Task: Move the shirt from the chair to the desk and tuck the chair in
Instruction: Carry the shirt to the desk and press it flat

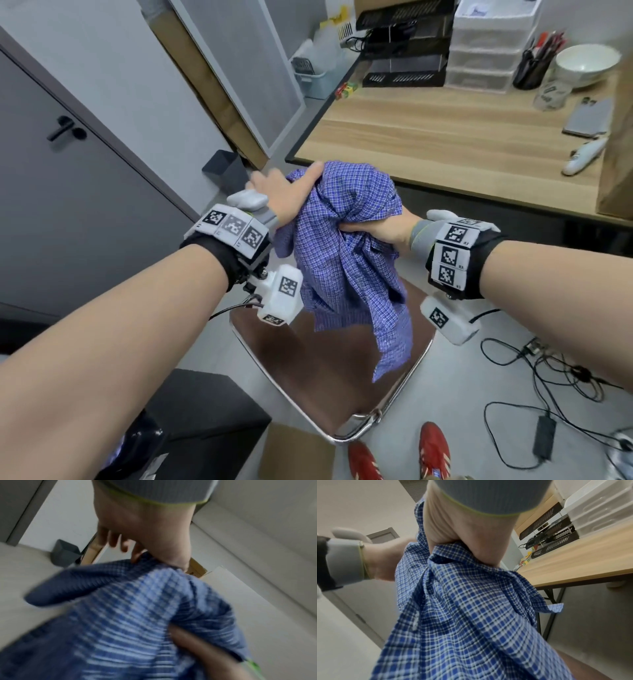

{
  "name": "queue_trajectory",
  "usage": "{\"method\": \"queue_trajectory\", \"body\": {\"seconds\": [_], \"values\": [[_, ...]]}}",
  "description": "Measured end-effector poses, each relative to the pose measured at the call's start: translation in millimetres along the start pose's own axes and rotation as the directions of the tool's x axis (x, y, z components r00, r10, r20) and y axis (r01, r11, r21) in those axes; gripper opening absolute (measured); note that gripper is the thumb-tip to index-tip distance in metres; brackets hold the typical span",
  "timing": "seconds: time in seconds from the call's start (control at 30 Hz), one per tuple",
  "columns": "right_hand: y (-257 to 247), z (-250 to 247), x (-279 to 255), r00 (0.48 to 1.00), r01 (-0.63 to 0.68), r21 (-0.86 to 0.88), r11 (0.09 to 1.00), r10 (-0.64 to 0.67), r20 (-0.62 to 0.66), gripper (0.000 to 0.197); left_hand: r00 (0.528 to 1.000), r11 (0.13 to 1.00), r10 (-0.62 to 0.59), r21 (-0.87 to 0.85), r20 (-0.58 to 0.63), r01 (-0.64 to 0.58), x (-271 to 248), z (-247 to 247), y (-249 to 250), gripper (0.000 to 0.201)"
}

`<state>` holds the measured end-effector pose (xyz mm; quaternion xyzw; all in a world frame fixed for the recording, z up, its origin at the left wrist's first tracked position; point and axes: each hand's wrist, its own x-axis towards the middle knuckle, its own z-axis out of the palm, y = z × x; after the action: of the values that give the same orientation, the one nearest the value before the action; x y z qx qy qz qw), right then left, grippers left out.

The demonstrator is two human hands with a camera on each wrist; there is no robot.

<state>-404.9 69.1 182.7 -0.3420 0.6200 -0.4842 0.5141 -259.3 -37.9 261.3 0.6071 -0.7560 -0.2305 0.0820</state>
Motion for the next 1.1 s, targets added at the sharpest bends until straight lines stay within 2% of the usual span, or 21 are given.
{"method": "queue_trajectory", "body": {"seconds": [0.03,0.07,0.1,0.17,0.23,0.33,0.4,0.47,0.57,0.6,0.7,0.8,0.83,0.9,0.93,1.0,1.1], "values": [[-3,-4,0,1.0,-0.008,0.017,1.0,0.008,0.004,0.072,0.996,0.996,0.061,-0.066,-0.069,-0.066,4,3,-1,0.124],[-5,-12,2,1.0,-0.022,0.04,0.999,0.022,0.013,0.071,0.991,0.973,0.124,-0.191,-0.038,-0.129,8,7,0,0.129],[-8,-20,3,0.999,-0.044,0.058,0.997,0.042,0.028,0.069,0.978,0.926,0.197,-0.34,0.062,-0.165,12,12,-2,0.137],[-12,-30,5,0.996,-0.075,0.083,0.994,0.071,0.053,0.057,0.898,0.838,0.342,-0.522,0.277,-0.158,15,19,-6,0.15],[-16,-44,8,0.996,-0.073,0.11,0.991,0.067,0.061,0.047,0.824,0.814,0.426,-0.555,0.373,-0.17,13,28,0,0.146],[-18,-63,13,0.999,-0.027,0.111,0.993,0.023,0.039,0.054,0.735,0.838,0.479,-0.499,0.48,-0.221,9,42,24,0.13],[-20,-73,14,0.998,-0.031,0.116,0.993,0.025,0.052,0.058,0.709,0.855,0.479,-0.457,0.518,-0.244,8,54,38,0.108],[-21,-82,15,0.998,-0.038,0.138,0.99,0.032,0.045,0.058,0.733,0.866,0.459,-0.439,0.503,-0.241,12,69,47,0.087],[-21,-96,12,0.994,-0.087,0.162,0.983,0.075,0.074,0.049,0.791,0.873,0.436,-0.414,0.429,-0.257,15,90,59,0.106],[-20,-99,13,0.994,-0.096,0.175,0.98,0.083,0.077,0.047,0.802,0.866,0.443,-0.42,0.399,-0.27,14,93,62,0.106],[-21,-108,14,0.993,-0.106,0.223,0.969,0.091,0.079,0.034,0.831,0.862,0.428,-0.437,0.357,-0.256,15,103,72,0.088],[-20,-113,21,0.994,-0.093,0.227,0.969,0.078,0.078,0.023,0.901,0.849,0.335,-0.503,0.276,-0.162,16,115,77,0.072],[-23,-114,25,0.996,-0.076,0.206,0.976,0.063,0.067,0.026,0.917,0.835,0.311,-0.534,0.251,-0.137,21,119,80,0.06],[-20,-118,37,0.999,-0.026,0.093,0.995,0.024,0.026,0.057,0.946,0.795,0.231,-0.605,0.229,-0.048,30,124,82,0.032],[-16,-121,42,0.999,-0.004,0.015,1.0,0.004,0.035,0.072,0.958,0.757,0.156,-0.653,0.242,0.042,34,124,83,0.026],[-7,-126,53,0.994,0.02,-0.145,0.989,-0.004,0.113,0.084,0.96,0.651,0.02,-0.732,0.28,0.2,49,127,84,0.023],[-2,-129,75,0.987,0.105,-0.347,0.932,-0.056,0.148,0.105,0.948,0.489,-0.049,-0.82,0.314,0.297,76,130,90,0.013]]}}
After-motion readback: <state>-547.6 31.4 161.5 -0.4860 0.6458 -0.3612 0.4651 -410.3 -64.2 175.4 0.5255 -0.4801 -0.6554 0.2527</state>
